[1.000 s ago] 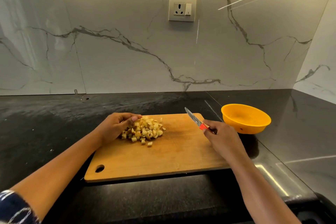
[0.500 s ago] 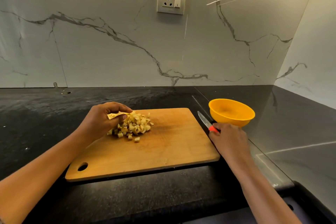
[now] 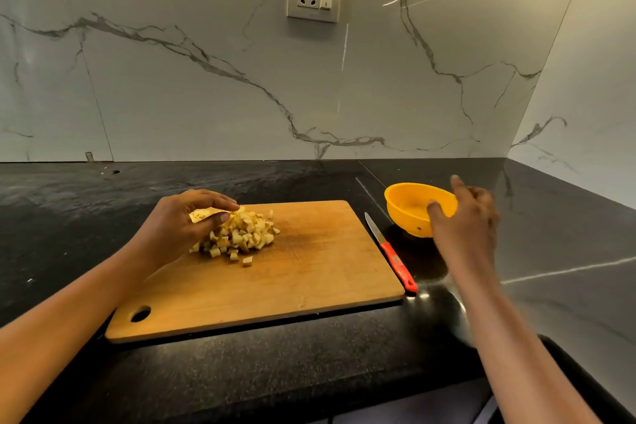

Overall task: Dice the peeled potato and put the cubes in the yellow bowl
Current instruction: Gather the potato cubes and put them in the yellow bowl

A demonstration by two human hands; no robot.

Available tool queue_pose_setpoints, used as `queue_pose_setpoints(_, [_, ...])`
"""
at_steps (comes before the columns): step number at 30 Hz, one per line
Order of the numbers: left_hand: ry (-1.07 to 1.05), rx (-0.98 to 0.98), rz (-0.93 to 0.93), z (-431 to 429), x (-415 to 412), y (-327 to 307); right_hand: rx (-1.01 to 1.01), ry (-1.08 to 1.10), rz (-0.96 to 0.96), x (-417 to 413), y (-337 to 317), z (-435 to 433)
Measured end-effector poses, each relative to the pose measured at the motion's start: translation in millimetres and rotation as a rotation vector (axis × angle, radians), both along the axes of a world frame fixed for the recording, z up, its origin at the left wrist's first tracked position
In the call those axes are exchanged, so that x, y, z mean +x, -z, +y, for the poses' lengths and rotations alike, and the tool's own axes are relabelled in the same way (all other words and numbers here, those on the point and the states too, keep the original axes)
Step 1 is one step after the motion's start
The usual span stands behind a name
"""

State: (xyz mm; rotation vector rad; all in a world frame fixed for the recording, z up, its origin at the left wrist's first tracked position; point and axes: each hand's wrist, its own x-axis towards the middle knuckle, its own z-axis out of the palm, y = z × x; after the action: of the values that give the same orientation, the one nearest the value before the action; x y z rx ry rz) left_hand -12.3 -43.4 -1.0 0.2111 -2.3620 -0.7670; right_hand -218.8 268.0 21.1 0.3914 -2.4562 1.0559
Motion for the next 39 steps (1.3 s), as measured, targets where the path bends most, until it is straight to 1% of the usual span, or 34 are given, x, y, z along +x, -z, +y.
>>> queue_pose_setpoints(2, [-0.01,0.006,0.007,-0.7,0.3,0.5,-0.026,0.055,-0.213,-24.0,-1.9,2.6])
queue_pose_setpoints(4, [-0.028,0.013,0.017,-2.5,0.4,0.8,-0.063,0.069,-0.348,-45.9,0.6,4.5])
queue_pose_setpoints(9, [-0.061,0.019,0.0,-4.3,1.8,1.5,-0.284,-0.049,-0.476,-64.2,11.7,-3.7])
queue_pose_setpoints(12, [-0.083,0.009,-0.005,-0.9,0.8,-0.3,-0.246,-0.067,-0.47,-61.5,12.0,-10.5])
queue_pose_setpoints(13, [-0.107,0.025,-0.003,-1.3,1.1,-0.1,-0.196,-0.043,-0.43,-60.0,10.0,-12.9])
queue_pose_setpoints(15, [-0.166,0.128,0.021,-1.8,0.2,-0.4,-0.128,-0.022,-0.271,-45.8,-0.3,-20.8])
queue_pose_setpoints(16, [-0.198,0.198,0.044,-3.1,0.4,-0.5,-0.147,-0.074,-0.176,-33.4,-7.6,-29.5])
queue_pose_setpoints(17, [-0.225,0.266,0.064,-3.7,-0.9,-0.2,-0.199,-0.177,-0.117,-21.4,-13.9,-40.3])
queue_pose_setpoints(18, [-0.247,0.334,0.073,-5.5,-2.0,0.0,-0.255,-0.318,-0.12,-8.3,-18.1,-56.6])
queue_pose_setpoints(19, [-0.264,0.392,0.058,-6.3,-3.7,0.9,-0.262,-0.465,-0.193,4.1,-19.1,-74.0])
queue_pose_setpoints(21, [-0.279,0.437,-0.039,-8.7,-7.2,4.2,-0.152,-0.693,-0.441,27.3,-16.1,-111.0])
queue_pose_setpoints(22, [-0.281,0.436,-0.101,-8.2,-9.2,5.5,-0.095,-0.757,-0.548,35.3,-12.3,-127.8])
queue_pose_setpoints(23, [-0.289,0.437,-0.157,-7.9,-9.9,6.4,-0.042,-0.793,-0.605,42.9,-8.7,-142.6])
queue_pose_setpoints(25, [-0.297,0.436,-0.218,-4.5,-13.4,5.0,0.046,-0.807,-0.62,54.2,-4.2,-164.1])
queue_pose_setpoints(27, [-0.311,0.439,-0.237,-1.3,-16.6,2.4,0.109,-0.811,-0.603,65.3,-2.6,-179.1])
queue_pose_setpoints(32, [-0.318,0.467,-0.269,4.7,-21.6,0.9,0.108,-0.859,-0.562,91.2,2.5,-194.4])
queue_pose_setpoints(35, [-0.291,0.536,-0.197,6.7,-19.1,-2.0,0.061,-0.833,-0.552,90.3,3.7,-191.9])
queue_pose_setpoints(37, [-0.326,0.578,-0.092,5.9,-16.1,-6.1,-0.015,-0.798,-0.583,85.4,3.3,-190.6])
queue_pose_setpoints(39, [-0.379,0.628,-0.041,6.7,-14.7,-7.8,-0.101,-0.768,-0.621,85.9,5.2,-194.0])
